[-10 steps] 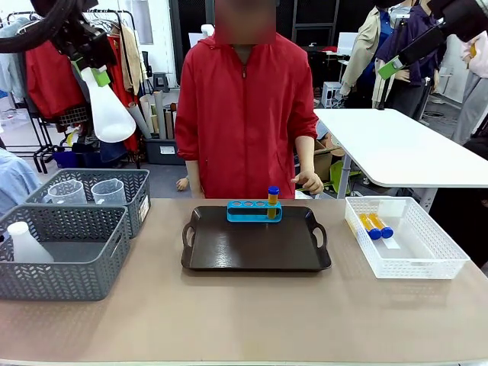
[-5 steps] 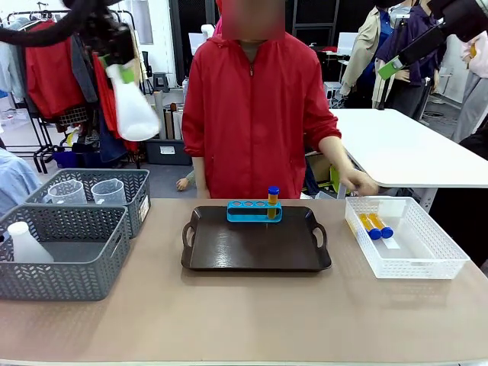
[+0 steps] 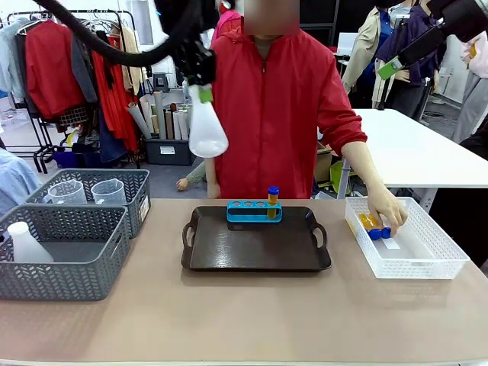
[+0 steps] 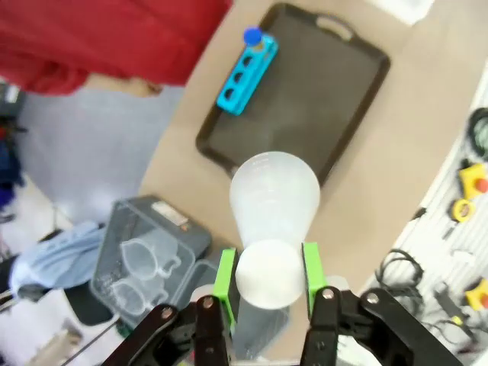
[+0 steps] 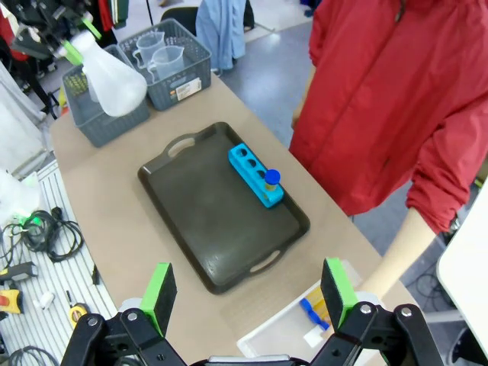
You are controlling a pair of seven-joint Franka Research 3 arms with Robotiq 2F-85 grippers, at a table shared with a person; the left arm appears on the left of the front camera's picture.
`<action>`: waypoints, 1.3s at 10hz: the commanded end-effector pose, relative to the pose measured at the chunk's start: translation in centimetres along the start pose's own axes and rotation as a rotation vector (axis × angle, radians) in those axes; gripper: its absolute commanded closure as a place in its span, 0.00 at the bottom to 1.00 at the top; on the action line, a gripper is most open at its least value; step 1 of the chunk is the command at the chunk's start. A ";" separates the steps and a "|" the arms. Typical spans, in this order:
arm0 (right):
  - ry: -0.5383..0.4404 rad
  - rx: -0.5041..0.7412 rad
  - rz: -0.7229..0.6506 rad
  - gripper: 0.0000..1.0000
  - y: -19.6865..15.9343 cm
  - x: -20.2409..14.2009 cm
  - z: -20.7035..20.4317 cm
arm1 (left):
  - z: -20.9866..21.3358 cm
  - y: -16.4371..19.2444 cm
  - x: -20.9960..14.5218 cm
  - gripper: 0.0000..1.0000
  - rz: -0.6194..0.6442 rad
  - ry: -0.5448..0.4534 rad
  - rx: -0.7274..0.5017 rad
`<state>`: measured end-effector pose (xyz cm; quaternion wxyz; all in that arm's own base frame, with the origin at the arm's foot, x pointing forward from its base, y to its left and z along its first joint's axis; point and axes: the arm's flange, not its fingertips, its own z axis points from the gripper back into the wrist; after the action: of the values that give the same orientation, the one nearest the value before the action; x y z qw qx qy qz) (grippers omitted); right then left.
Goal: Prepare the laboratory tools.
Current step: Pick up one Small flask and place it on the Handle tray.
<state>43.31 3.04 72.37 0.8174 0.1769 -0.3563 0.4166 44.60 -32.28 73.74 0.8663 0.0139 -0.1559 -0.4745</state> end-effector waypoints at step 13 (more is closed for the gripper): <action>-0.009 0.008 0.006 0.00 0.0 0.0 0.1 | -14.9 -1.2 10.6 1.00 -0.233 -0.009 -0.070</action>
<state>43.30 3.06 72.36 0.8175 0.1768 -0.3561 0.4167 53.16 -43.51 62.09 0.8045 -0.0005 -0.1400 -0.5772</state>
